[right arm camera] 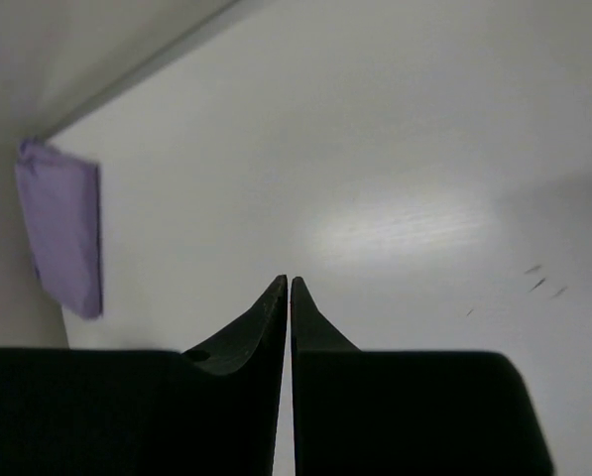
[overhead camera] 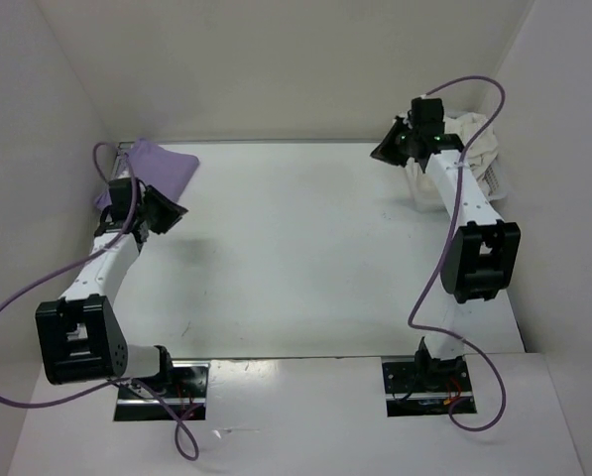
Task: Fold and stack the t-shirts
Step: Grab crumpled tshirt from bin with the right arm
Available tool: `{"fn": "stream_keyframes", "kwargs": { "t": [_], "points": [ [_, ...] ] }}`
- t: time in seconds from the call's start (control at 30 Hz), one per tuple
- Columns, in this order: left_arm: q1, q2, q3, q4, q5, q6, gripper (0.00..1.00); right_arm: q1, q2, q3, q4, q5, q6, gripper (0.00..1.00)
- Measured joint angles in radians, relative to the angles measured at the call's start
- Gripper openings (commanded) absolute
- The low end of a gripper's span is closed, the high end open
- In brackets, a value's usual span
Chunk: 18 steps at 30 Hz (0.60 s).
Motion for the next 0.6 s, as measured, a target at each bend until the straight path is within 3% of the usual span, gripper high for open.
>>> {"fn": "stream_keyframes", "kwargs": {
  "t": [0.07, 0.17, 0.2, 0.3, 0.6],
  "points": [
    [-0.076, 0.0, 0.0, -0.008, 0.031, 0.022, 0.39, -0.061, 0.058, 0.078, -0.003, 0.051, 0.002, 0.07],
    [-0.185, 0.0, 0.0, -0.006, 0.073, 0.045, 0.46, -0.143, 0.136, 0.176, -0.013, 0.136, 0.008, 0.27],
    [-0.225, 0.0, -0.003, 0.0, 0.089, 0.05, 0.48, -0.167, 0.161, 0.203, -0.013, 0.169, 0.009, 0.4],
    [-0.336, 0.002, -0.032, 0.035, 0.132, 0.05, 0.52, -0.217, 0.232, 0.264, -0.02, 0.245, 0.01, 0.59],
    [-0.491, 0.114, -0.068, 0.057, 0.178, 0.046, 0.62, -0.247, 0.489, 0.528, -0.106, 0.379, 0.031, 0.7]
  ]
}}
